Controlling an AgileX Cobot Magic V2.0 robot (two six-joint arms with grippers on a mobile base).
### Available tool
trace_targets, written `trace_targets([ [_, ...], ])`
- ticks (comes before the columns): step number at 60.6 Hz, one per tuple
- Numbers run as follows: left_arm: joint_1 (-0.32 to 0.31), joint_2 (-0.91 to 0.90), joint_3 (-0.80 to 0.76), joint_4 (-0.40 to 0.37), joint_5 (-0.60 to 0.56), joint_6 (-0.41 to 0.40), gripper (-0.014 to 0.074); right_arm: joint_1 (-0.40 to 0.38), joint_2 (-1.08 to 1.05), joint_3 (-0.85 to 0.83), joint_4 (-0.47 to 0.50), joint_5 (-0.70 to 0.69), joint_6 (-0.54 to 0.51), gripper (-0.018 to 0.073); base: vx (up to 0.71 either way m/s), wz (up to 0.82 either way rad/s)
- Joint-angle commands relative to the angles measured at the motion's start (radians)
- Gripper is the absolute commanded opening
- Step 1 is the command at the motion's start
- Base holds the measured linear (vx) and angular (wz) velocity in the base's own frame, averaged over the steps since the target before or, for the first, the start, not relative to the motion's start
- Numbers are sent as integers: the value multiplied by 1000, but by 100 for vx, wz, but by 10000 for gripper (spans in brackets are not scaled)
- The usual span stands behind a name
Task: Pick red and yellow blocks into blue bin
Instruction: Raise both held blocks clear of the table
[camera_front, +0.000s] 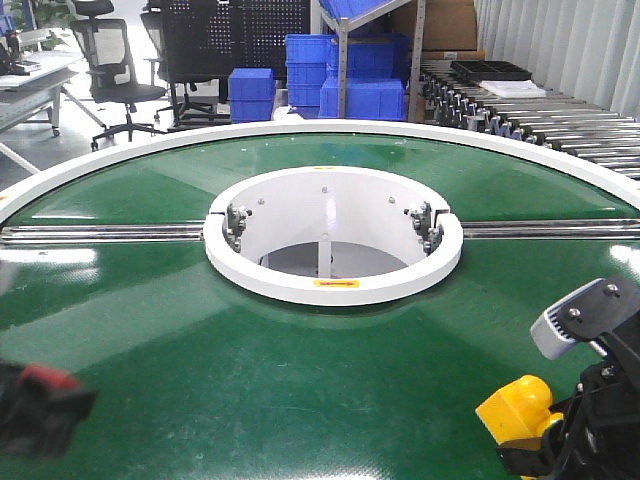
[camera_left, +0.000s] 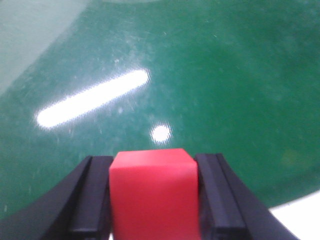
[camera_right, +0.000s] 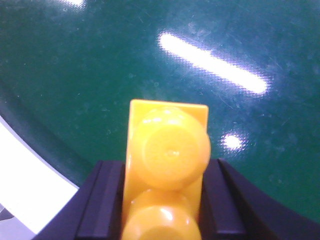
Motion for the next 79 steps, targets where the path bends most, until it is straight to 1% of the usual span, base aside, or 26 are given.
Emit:
trace_targets([
  [1, -9, -111, 46, -13, -67, -1, 251, 1, -13, -26, 28, -41, -4, 325, 0, 0],
  [12, -9, -238, 153, -11, -55, -3, 251, 1, -13, -26, 28, -41, -4, 325, 0, 0],
  [23, -9, -297, 177, -11, -35, -3, 251, 1, -13, -26, 28, -41, -4, 325, 0, 0],
  [79, -9, -303, 177, -11, -31, -3, 251, 1, -13, -26, 31, -42, -4, 325, 0, 1],
])
